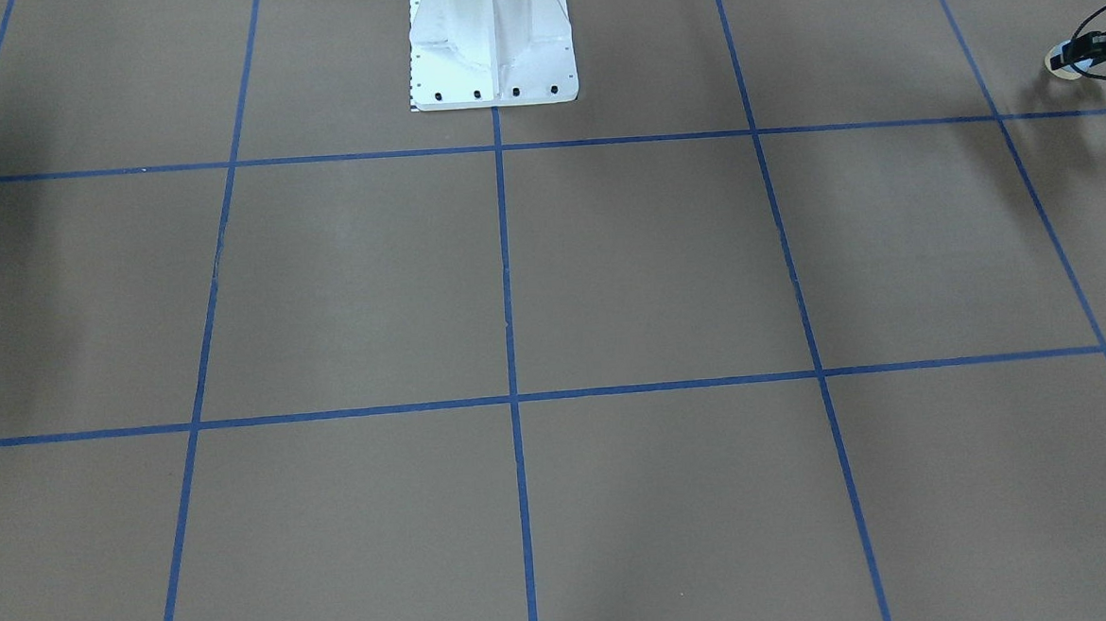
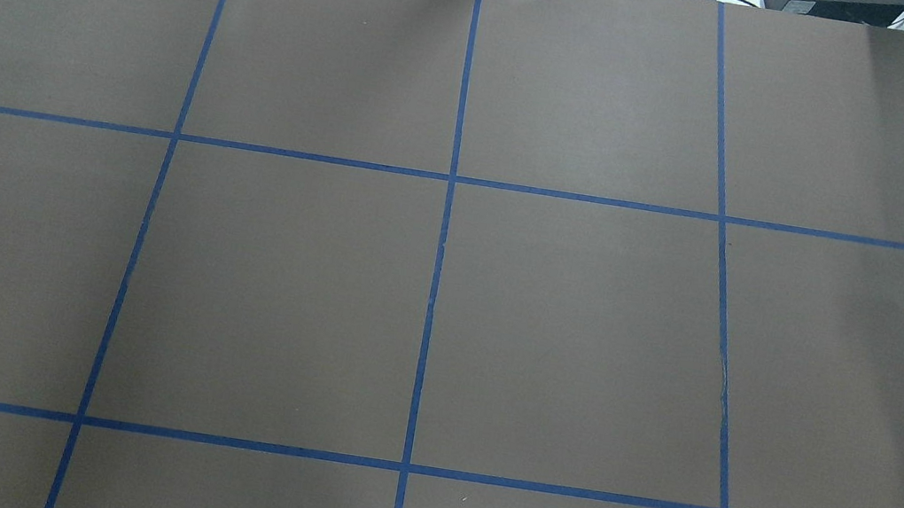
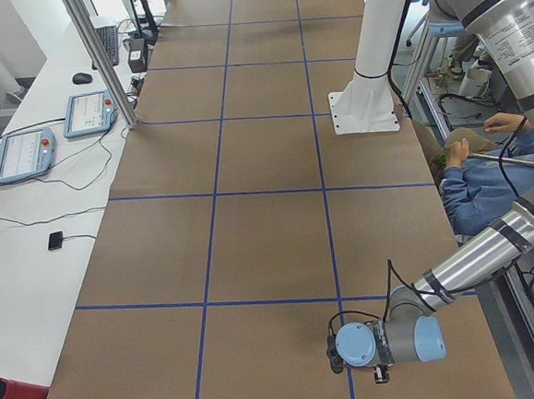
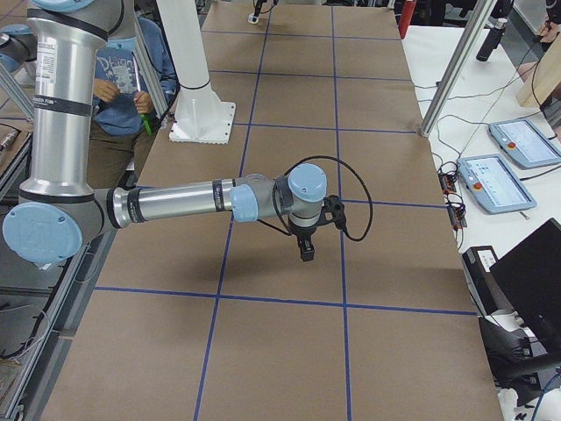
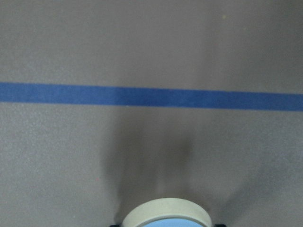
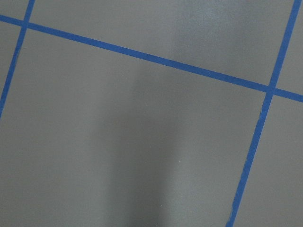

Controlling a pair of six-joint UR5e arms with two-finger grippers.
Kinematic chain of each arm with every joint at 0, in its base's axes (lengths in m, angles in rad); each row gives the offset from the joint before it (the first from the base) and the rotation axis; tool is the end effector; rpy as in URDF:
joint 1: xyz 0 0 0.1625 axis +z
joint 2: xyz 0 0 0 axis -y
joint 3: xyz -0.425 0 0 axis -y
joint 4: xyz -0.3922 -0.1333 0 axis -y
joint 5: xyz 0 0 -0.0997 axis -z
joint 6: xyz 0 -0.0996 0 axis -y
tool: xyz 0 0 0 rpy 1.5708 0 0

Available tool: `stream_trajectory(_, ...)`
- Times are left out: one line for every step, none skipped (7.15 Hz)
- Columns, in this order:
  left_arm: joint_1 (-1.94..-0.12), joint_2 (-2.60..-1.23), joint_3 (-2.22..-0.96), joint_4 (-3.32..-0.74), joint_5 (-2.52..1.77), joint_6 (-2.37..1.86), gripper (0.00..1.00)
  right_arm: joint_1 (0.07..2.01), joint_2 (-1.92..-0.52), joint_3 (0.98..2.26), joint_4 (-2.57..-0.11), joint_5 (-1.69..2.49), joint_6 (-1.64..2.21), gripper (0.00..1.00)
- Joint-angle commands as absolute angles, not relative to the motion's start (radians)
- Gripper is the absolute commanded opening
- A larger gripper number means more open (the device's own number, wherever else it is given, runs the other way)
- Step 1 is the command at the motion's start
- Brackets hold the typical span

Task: Place and press bell with both arms
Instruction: 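Carry the white-and-blue bell in the left gripper toward the table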

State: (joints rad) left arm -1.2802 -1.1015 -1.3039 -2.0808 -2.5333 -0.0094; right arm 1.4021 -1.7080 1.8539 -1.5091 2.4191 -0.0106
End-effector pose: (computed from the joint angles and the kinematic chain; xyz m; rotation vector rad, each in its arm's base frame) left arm 0.0030 -0.1899 0.8827 -0.3494 0.9168 0.1495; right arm -0.0163 -0.4446 0.5704 0.1280 -0.8602 -0.2559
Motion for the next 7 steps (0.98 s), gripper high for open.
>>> stream_trajectory(-1.278,-1.088,-1.414,-2.068,-2.598,-0.02,0.0,1.402,-1.706,1.856,-1.508,2.419,-0.009,1.0)
stream_trajectory(-1.279,-1.091,-1.53,-1.946,-2.605,-0.02,0.0,1.402,-1.704,1.856,-1.508,2.418,-0.009,1.0)
stream_trajectory(-1.282,-1.11,-1.698,-1.732,-2.617,-0.021,0.0,1.402,-1.703,1.853,-1.508,2.416,-0.009,1.0)
stream_trajectory(-1.282,-1.214,-1.807,-1.518,-2.617,-0.043,0.0,1.402,-1.701,1.853,-1.508,2.415,-0.009,1.0)
stream_trajectory(-1.282,-1.339,-1.845,-1.406,-2.618,-0.116,0.0,1.401,-1.697,1.85,-1.508,2.411,-0.011,1.0)
stream_trajectory(-1.272,-1.441,-1.845,-1.396,-2.619,-0.243,0.0,1.401,-1.698,1.853,-1.508,2.414,-0.011,1.0)
stream_trajectory(-1.214,-1.532,-1.876,-1.394,-2.62,-0.387,0.0,1.401,-1.701,1.855,-1.508,2.416,-0.011,1.0)
